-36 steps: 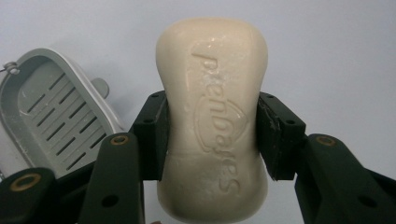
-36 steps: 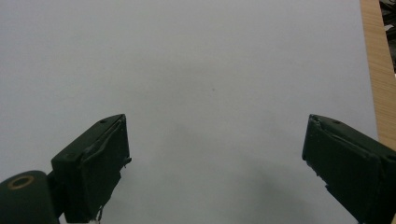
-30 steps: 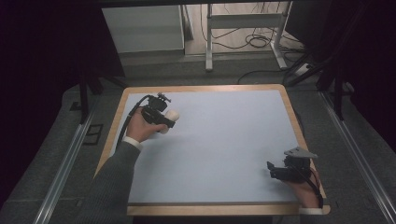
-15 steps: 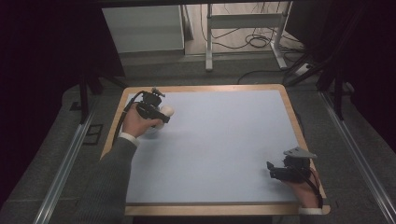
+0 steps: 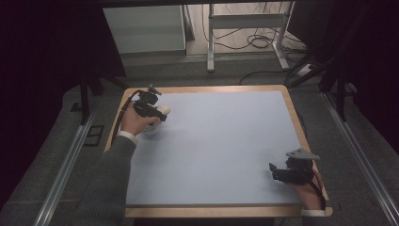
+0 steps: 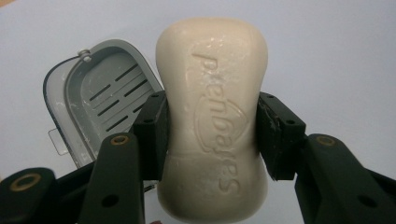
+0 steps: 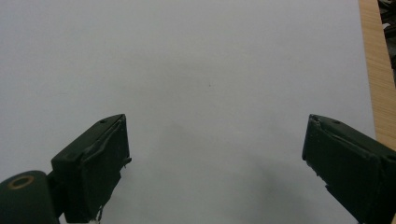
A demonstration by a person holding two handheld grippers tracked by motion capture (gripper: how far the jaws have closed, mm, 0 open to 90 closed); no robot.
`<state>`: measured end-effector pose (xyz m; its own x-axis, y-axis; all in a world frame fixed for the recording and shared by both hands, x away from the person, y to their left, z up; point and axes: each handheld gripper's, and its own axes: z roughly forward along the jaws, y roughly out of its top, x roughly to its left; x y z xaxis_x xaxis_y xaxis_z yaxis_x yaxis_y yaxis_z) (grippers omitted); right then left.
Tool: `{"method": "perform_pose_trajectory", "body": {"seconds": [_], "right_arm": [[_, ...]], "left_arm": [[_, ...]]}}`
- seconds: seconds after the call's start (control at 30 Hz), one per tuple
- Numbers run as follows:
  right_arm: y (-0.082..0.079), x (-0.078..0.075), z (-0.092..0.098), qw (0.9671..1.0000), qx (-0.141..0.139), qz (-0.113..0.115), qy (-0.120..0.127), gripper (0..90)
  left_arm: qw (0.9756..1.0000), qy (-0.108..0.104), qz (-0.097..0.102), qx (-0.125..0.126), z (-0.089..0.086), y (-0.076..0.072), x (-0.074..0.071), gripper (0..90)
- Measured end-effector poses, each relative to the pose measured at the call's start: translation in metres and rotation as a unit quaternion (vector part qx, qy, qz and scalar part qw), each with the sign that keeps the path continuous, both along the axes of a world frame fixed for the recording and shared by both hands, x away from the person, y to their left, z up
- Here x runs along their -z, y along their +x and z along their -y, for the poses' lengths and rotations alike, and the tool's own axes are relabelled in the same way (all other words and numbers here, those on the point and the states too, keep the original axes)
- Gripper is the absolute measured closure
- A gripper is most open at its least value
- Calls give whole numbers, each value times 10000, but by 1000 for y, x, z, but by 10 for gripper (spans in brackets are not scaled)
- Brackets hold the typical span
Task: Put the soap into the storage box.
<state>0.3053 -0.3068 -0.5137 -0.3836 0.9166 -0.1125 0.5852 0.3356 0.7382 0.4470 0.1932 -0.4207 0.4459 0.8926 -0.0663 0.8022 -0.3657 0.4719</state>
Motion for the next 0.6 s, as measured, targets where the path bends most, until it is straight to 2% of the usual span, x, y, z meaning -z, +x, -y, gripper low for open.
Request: {"method": "perform_pose_trajectory", "body": {"seconds": [0.13,0.2,0.3,0.6], "right_arm": [[0,0,0,10000,-5,4,2,72],[0,0,0,10000,-3,4,9,72],[0,0,0,10000,-6,-11,11,72],[0,0,0,10000,5,-3,9,72]], "left_arm": [[9999,-1,-40,-117,-5,3,3,499],[9998,8,17,-182,-8,4,5,499],[9997,-71,-21,-248,-13,7,6,499],[9990,-88,-134,-406,-22,12,15,499]]}}
